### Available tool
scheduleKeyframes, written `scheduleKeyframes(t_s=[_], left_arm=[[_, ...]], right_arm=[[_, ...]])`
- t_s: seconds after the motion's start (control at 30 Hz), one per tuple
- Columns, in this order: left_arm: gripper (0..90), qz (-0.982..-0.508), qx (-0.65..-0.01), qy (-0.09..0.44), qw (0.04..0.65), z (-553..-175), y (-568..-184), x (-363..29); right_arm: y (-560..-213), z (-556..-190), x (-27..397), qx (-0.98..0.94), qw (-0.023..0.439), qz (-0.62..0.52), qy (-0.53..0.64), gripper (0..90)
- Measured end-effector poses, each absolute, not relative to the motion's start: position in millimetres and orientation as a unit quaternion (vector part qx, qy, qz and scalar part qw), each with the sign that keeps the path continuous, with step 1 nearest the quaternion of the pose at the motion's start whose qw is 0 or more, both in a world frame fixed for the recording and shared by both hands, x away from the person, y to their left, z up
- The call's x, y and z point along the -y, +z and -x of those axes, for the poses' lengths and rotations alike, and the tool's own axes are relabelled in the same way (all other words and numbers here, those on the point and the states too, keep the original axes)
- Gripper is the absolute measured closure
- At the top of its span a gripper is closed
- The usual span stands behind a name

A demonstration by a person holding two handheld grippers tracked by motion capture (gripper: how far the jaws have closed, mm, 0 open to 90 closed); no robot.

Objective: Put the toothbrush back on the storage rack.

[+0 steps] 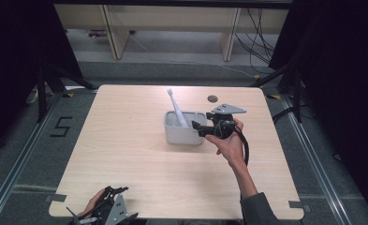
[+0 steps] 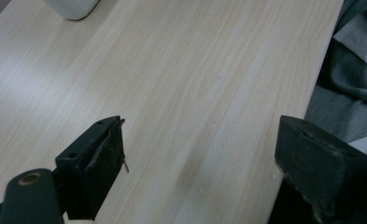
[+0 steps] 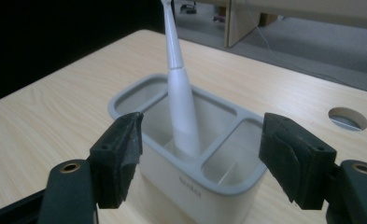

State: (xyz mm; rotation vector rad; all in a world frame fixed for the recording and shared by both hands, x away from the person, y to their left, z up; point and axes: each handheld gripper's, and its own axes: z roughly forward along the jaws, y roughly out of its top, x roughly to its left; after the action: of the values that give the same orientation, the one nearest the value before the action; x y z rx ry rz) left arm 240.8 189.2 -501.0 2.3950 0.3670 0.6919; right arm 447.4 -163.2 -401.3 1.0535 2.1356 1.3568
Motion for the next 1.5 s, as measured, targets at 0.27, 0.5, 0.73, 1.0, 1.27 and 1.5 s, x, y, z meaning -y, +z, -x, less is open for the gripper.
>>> scheduleKeyframes(t_s=[0.27, 0.5, 0.73, 1.0, 1.27, 1.5], left_arm=[[15.3, -0.903, -0.138, 0.265, 0.308, -240.2, -500.8, -189.0], [15.3, -0.906, -0.138, 0.264, 0.302, -240.1, -498.9, -189.5], [15.4, -0.907, -0.135, 0.264, 0.3, -239.7, -499.1, -189.2], [15.3, -0.905, -0.135, 0.267, 0.304, -239.9, -499.9, -188.8], [15.4, -0.906, -0.135, 0.265, 0.3, -239.9, -499.4, -189.3], [15.3, -0.904, -0.135, 0.268, 0.304, -239.8, -500.0, -188.9]], right_arm=[[-399.8, -439.0, 164.8, -0.764, 0.192, -0.379, 0.486, 28.9], [-400.8, -432.5, 164.2, -0.768, 0.189, -0.38, 0.48, 26.4], [-402.5, -423.8, 168.5, -0.773, 0.194, -0.372, 0.476, 24.7], [-408.1, -418.0, 174.1, -0.775, 0.193, -0.378, 0.468, 24.5], [-410.5, -412.9, 179.7, -0.781, 0.189, -0.376, 0.462, 24.1], [-415.5, -404.7, 184.0, -0.775, 0.183, -0.39, 0.462, 23.5]])
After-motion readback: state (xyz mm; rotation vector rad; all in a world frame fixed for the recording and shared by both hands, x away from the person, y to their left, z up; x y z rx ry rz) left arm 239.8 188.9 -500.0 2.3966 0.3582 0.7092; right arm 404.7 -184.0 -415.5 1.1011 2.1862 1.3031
